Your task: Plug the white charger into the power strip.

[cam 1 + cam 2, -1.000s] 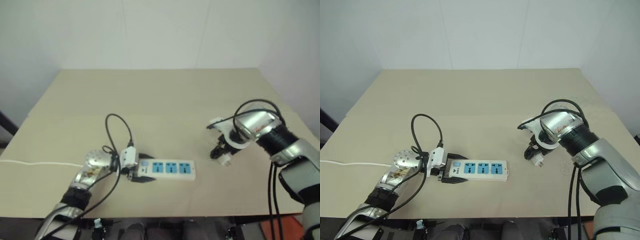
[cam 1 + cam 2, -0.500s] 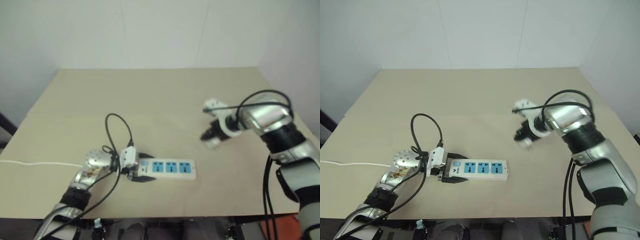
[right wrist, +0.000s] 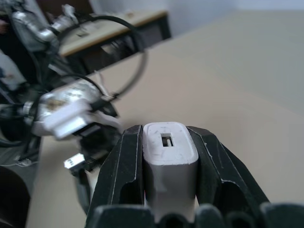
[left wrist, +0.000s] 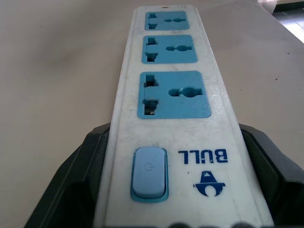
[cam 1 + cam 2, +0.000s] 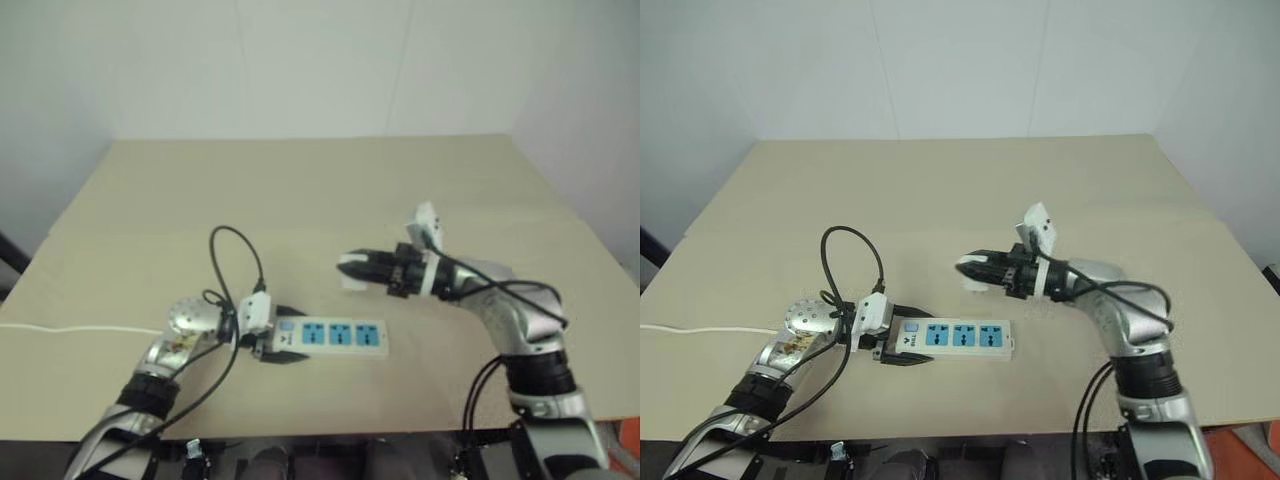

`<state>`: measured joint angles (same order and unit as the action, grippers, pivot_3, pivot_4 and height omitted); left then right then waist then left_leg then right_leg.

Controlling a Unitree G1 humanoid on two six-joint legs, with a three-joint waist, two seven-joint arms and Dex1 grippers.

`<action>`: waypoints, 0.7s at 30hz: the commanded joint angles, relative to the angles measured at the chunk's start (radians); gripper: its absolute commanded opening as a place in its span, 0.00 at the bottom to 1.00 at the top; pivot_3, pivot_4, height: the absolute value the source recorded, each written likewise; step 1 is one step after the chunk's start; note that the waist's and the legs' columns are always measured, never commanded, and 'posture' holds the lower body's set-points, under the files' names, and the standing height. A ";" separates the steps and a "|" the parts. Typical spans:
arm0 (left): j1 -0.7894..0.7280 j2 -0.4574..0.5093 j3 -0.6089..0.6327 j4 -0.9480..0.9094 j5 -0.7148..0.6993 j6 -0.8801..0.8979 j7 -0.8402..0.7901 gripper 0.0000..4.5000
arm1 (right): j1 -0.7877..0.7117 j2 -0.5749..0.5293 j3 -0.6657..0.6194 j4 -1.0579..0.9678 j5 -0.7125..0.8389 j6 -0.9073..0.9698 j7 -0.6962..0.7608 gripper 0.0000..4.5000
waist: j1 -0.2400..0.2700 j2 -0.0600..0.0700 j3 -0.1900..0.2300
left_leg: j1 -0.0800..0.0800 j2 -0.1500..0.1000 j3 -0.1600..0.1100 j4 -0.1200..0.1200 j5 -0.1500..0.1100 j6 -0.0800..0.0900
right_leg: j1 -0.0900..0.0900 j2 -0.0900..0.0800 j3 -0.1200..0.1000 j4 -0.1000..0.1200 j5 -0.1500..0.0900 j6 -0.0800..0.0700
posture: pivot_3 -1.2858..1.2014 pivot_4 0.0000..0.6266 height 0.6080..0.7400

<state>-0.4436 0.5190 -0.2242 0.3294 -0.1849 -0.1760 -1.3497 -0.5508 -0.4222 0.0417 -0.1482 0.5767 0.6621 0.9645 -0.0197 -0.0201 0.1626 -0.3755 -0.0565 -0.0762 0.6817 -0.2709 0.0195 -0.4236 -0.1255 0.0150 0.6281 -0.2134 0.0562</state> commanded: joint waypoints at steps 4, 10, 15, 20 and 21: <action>-0.003 0.038 -0.002 0.007 0.024 0.012 -0.005 0.74 | 0.075 0.034 0.101 0.002 -0.093 -0.283 0.110 0.25 | -0.001 0.000 0.000 | 0.001 0.000 0.000 0.000 0.000 0.000 | 0.001 0.000 0.000 0.000 0.000 0.000 | 0.52 0.24 1.00; 0.004 0.041 -0.006 -0.006 0.019 0.032 0.000 0.74 | 0.083 0.113 0.127 0.081 -0.120 -0.363 0.092 0.25 | -0.011 0.000 0.000 | 0.002 0.001 0.000 0.000 0.000 0.000 | 0.000 0.002 0.000 0.001 0.000 0.000 | 0.52 0.24 1.00; 0.012 0.043 -0.007 -0.022 0.013 0.048 0.001 0.74 | 0.076 0.147 0.158 0.140 -0.167 -0.431 0.108 0.25 | -0.011 0.000 0.000 | 0.003 0.001 0.000 -0.001 0.000 0.000 | 0.001 0.002 0.001 0.001 0.000 0.000 | 0.52 0.24 1.00; 0.021 0.041 0.001 -0.037 0.008 0.074 0.018 0.74 | 0.073 0.155 0.166 0.160 -0.174 -0.451 0.117 0.25 | -0.012 0.000 0.000 | 0.003 0.001 0.000 -0.001 0.000 0.000 | 0.000 0.002 0.001 0.001 0.000 0.000 | 0.52 0.24 1.00; 0.023 0.041 0.003 -0.040 0.005 0.080 0.021 0.74 | 0.072 0.155 0.167 0.162 -0.174 -0.450 0.118 0.25 | -0.012 0.000 0.000 | 0.003 0.001 0.000 -0.001 0.000 0.000 | 0.000 0.002 0.001 0.001 0.000 0.000 | 0.52 0.24 1.00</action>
<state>-0.4318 0.5433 -0.2221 0.2990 -0.1951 -0.1185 -1.3435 -0.4584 -0.2759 0.2162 0.0301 0.3969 0.2428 1.0709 -0.0315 -0.0201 0.1627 -0.3728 -0.0554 -0.0761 0.6807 -0.2707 0.0190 -0.4233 -0.1237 0.0160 0.6293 -0.2135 0.0558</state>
